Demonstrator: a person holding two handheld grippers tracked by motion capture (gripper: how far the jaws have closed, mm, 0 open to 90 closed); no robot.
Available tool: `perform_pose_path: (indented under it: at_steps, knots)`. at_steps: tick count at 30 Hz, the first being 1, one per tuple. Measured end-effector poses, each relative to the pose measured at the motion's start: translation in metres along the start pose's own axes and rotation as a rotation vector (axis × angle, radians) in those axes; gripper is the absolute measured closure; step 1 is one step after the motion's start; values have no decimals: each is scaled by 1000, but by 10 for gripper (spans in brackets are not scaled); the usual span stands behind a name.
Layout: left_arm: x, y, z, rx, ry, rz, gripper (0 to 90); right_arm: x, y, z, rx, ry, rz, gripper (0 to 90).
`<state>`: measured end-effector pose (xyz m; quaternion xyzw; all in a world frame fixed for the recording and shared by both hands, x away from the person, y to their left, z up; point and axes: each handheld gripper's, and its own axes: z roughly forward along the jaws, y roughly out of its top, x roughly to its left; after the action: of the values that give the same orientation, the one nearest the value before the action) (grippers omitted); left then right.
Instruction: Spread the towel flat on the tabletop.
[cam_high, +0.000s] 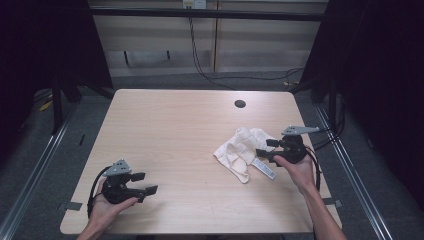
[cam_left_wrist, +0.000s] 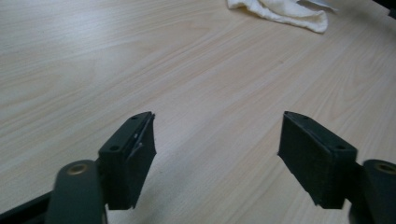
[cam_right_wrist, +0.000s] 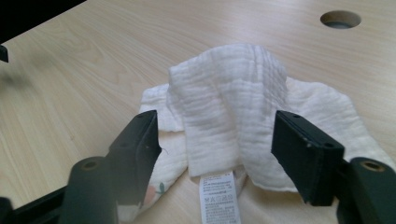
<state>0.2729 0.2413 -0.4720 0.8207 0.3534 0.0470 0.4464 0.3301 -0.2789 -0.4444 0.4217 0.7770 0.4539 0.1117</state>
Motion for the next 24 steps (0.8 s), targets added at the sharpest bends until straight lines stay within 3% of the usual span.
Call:
perform_pose_path:
  at_steps: [6,13,20,24]
  knots:
    - [2,1,1,-4,-1,-9,322,-13,4,17,25,-16,21,366]
    - [2,2,1,-7,2,-6,305,-21,17,40,82,-29,-9,339]
    - [2,2,1,4,6,5,305,-28,12,57,106,-48,-20,322]
    - [3,1,-1,10,18,13,302,-30,10,68,111,-9,-18,322]
